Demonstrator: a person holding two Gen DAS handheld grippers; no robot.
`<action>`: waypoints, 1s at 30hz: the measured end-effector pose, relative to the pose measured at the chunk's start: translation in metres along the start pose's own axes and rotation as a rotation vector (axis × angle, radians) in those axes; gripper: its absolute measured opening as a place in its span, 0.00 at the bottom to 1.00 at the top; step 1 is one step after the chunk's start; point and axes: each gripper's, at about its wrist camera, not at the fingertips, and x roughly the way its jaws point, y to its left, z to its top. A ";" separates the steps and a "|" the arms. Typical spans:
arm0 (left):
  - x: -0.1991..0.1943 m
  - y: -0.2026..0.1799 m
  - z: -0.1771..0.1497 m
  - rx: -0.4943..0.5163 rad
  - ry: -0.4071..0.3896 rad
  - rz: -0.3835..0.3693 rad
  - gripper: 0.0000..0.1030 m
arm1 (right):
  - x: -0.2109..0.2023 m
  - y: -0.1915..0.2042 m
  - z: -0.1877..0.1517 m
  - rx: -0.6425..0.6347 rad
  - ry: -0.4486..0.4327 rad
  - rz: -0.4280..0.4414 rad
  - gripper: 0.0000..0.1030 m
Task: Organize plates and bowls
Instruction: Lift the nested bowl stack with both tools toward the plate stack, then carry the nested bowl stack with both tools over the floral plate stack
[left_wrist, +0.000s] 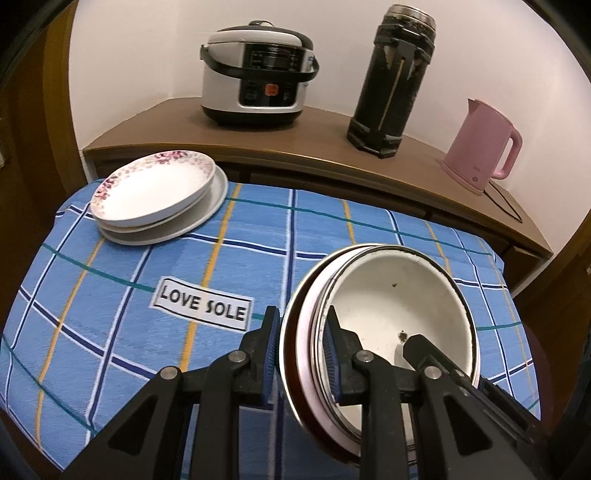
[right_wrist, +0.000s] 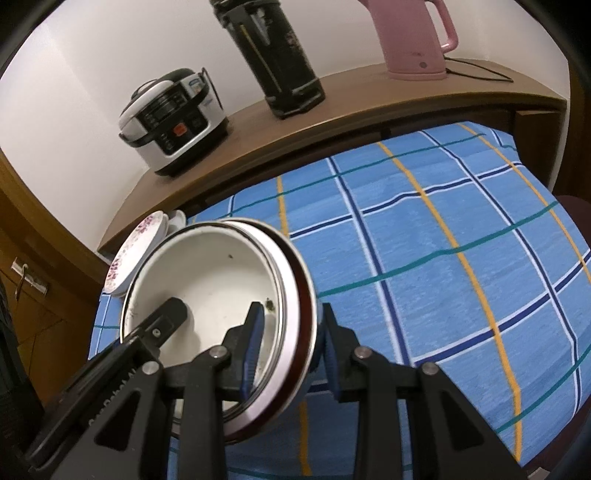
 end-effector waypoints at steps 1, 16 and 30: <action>-0.001 0.002 0.000 -0.001 -0.001 0.002 0.25 | 0.000 0.003 -0.001 -0.003 -0.001 0.002 0.29; -0.007 0.040 0.002 -0.046 -0.002 0.046 0.25 | 0.013 0.037 -0.010 -0.048 0.023 0.043 0.29; -0.015 0.079 0.004 -0.088 -0.016 0.099 0.25 | 0.028 0.074 -0.015 -0.097 0.045 0.083 0.29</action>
